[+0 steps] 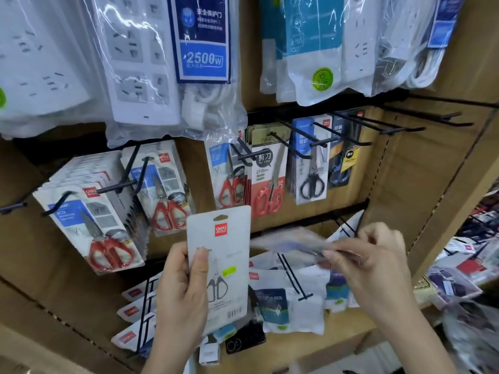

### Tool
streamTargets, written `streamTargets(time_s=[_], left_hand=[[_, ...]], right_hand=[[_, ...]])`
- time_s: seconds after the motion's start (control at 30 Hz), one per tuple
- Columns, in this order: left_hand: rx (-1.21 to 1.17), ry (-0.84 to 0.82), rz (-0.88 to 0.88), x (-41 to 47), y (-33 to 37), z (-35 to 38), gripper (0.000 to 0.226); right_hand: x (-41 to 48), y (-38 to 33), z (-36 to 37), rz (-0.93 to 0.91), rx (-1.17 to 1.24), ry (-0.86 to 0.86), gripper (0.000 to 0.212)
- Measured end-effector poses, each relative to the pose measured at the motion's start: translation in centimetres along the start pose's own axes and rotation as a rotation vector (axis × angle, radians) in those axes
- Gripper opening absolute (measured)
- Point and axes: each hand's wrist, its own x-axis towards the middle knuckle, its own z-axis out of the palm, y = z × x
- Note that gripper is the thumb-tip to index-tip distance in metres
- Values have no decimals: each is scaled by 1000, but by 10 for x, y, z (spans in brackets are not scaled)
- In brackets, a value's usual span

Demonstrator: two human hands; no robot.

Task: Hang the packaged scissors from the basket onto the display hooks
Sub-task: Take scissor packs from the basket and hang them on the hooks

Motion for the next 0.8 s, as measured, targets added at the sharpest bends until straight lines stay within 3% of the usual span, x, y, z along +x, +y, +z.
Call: streamTargets(time_s=[0.13,0.23,0.33,0.43,0.6,0.7,0.8], left_hand=[[3,64,36,1,-2,2,12],[220,52,231,-3,-6,14,13],[460,-88,437,-13,-7,34,24],[635,-194,512,-22,-13,53,35],[693,-363,427,-26,-3,55,43],[705,-472,376,-25,2,51,55],[408,-502,182,-11,3,37,42]], right_hand=[[-2,-8,1,400,564,-142,18],[-8,-29,9,612,876,-142,19],[-13,-51,17,652,980,-136,23],[-17,-66,23,698,1055,-159,20],[-18,-62,21,654,1218,-253,44],[-20,-62,24,670,1171,-202,27],[-16,-57,22,706,1103,-125,15]])
